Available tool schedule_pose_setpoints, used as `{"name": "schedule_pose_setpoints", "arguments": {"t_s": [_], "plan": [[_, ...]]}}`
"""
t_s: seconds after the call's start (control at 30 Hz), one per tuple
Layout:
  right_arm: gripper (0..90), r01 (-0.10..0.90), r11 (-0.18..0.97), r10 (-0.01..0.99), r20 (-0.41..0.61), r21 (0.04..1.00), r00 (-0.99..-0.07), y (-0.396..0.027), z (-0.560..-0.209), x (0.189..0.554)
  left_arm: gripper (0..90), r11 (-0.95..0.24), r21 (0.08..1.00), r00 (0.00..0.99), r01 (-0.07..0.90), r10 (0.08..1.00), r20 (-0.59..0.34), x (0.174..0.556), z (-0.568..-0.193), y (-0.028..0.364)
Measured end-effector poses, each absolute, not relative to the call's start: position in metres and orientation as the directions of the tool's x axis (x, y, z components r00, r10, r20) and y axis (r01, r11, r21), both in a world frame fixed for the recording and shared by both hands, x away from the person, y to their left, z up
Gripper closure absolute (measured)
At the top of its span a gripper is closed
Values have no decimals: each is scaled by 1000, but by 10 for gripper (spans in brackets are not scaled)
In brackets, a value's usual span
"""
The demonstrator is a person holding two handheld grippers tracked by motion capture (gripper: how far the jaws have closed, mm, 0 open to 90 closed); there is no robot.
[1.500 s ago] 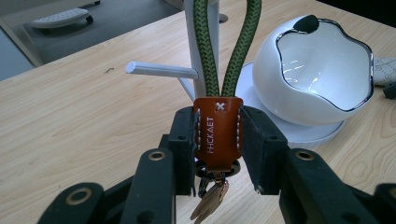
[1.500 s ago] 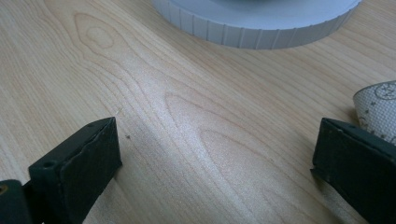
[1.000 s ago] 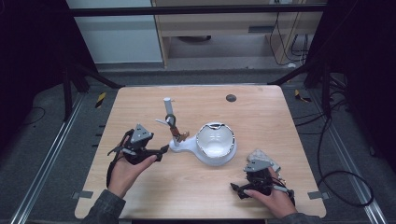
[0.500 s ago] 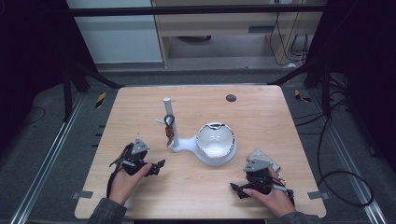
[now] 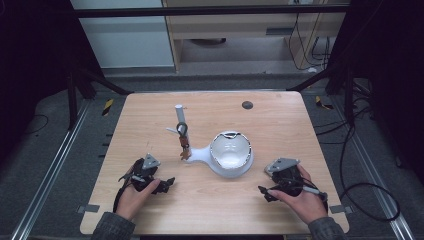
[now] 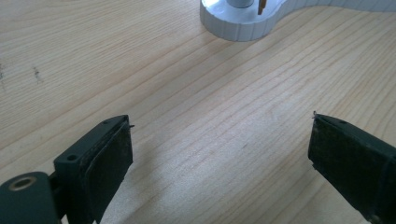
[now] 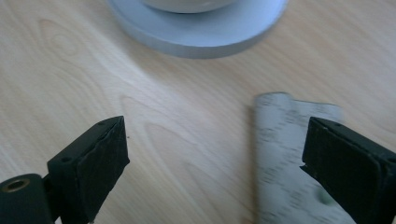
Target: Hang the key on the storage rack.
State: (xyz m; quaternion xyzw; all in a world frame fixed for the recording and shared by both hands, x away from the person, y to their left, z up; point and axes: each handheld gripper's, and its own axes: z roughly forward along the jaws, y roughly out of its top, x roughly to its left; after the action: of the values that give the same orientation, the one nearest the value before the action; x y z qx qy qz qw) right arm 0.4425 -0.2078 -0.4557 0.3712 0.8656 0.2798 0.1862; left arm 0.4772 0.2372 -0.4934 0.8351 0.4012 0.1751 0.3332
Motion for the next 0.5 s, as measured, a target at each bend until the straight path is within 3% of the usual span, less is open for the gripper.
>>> {"name": "schedule_pose_setpoints", "arguments": {"t_s": [0.5], "plan": [[66,611,520,795,-76,597,-602,-245,-444,449,47,-444,678,587,586,810,23,482,-503,243]]}}
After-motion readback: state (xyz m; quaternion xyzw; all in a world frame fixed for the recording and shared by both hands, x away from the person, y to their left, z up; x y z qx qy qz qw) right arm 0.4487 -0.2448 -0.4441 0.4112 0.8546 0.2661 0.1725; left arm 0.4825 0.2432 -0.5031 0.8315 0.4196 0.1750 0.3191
